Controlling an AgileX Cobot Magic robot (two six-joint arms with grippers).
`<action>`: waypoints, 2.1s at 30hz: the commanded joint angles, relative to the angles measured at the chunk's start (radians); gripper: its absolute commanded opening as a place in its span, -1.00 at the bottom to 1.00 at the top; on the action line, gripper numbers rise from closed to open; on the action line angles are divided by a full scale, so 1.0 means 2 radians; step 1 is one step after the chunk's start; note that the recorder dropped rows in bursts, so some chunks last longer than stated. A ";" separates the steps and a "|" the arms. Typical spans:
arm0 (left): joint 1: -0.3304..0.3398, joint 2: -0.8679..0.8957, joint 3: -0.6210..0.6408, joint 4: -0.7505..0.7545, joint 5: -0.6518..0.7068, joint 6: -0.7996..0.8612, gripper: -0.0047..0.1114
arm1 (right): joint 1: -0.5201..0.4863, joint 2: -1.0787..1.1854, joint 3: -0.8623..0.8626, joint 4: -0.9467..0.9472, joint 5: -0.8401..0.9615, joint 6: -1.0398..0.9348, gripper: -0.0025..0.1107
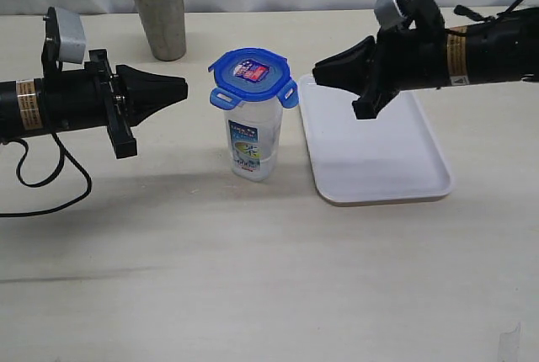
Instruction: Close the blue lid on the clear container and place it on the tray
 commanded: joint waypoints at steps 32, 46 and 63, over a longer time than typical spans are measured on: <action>-0.051 0.002 -0.037 -0.145 0.006 0.113 -0.92 | 0.000 -0.132 0.040 0.031 0.029 0.075 -0.87; -0.053 0.003 -0.037 -0.107 0.014 0.093 -0.92 | 0.000 -0.132 0.040 0.032 0.029 0.073 -0.87; -0.053 0.003 -0.037 -0.074 -0.004 0.088 -0.92 | 0.000 -0.132 0.040 0.032 0.029 0.073 -0.87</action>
